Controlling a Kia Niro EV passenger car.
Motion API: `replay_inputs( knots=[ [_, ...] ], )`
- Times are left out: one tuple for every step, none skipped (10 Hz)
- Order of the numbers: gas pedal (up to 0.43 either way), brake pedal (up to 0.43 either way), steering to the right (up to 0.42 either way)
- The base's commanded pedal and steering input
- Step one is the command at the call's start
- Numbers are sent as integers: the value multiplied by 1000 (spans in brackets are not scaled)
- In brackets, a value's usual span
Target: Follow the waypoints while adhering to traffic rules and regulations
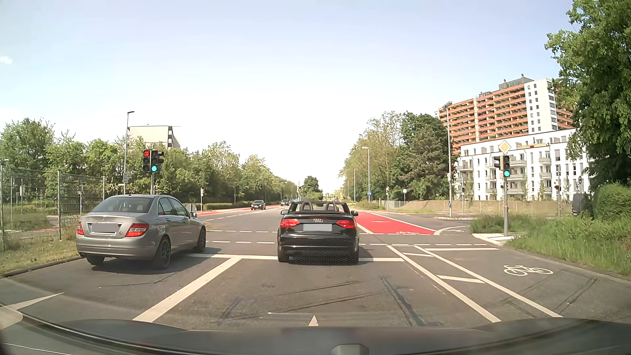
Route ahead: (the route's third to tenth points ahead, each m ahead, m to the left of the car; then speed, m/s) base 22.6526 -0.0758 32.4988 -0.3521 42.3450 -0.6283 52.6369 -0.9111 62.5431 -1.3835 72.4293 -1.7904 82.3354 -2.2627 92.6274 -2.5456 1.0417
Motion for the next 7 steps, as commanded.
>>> replay_inputs(
  knots=[
    [287,0,8],
    [311,0,8],
    [331,0,7],
    [331,0,7],
    [339,0,7],
    [339,0,7],
    [339,0,7]
  ],
)
